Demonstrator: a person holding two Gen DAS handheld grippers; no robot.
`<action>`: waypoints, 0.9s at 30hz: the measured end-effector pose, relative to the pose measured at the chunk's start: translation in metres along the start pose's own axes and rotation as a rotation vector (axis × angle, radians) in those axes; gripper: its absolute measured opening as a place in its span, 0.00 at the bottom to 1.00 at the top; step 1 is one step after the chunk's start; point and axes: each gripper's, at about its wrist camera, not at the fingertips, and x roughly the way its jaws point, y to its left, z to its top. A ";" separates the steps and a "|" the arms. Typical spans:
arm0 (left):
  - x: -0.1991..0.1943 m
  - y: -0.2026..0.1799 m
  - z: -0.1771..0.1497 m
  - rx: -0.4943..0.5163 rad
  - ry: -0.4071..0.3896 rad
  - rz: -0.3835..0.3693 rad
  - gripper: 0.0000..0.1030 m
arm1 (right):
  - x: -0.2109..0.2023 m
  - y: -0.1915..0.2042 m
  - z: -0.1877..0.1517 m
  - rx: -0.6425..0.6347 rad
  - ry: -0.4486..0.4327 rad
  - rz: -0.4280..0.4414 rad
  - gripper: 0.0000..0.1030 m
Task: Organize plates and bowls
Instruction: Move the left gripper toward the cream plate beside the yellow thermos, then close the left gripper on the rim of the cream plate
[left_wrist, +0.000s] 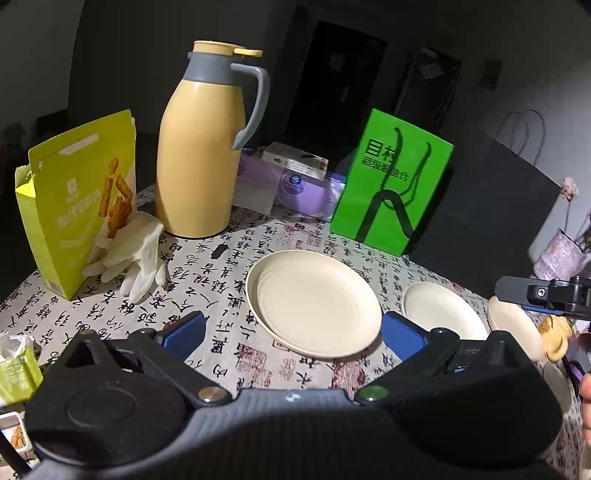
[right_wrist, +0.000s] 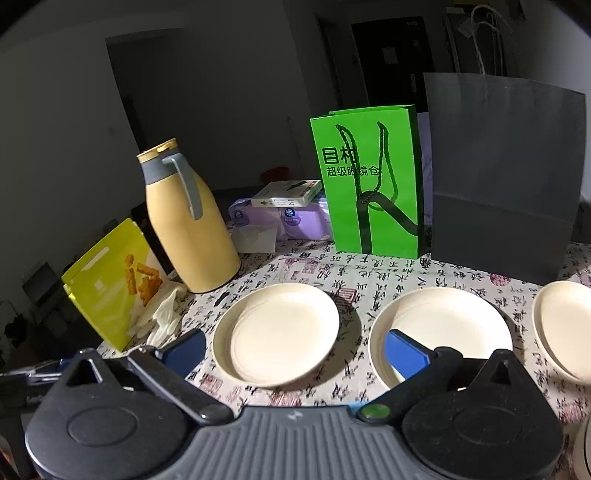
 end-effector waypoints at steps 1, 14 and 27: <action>0.004 0.001 0.003 -0.008 0.007 0.006 1.00 | 0.006 -0.001 0.003 0.007 0.004 0.002 1.00; 0.070 0.012 0.037 -0.108 0.095 0.027 1.00 | 0.096 -0.007 0.030 0.006 0.129 -0.029 1.00; 0.149 0.035 0.041 -0.252 0.154 0.063 1.00 | 0.182 -0.018 0.040 0.050 0.274 -0.114 0.99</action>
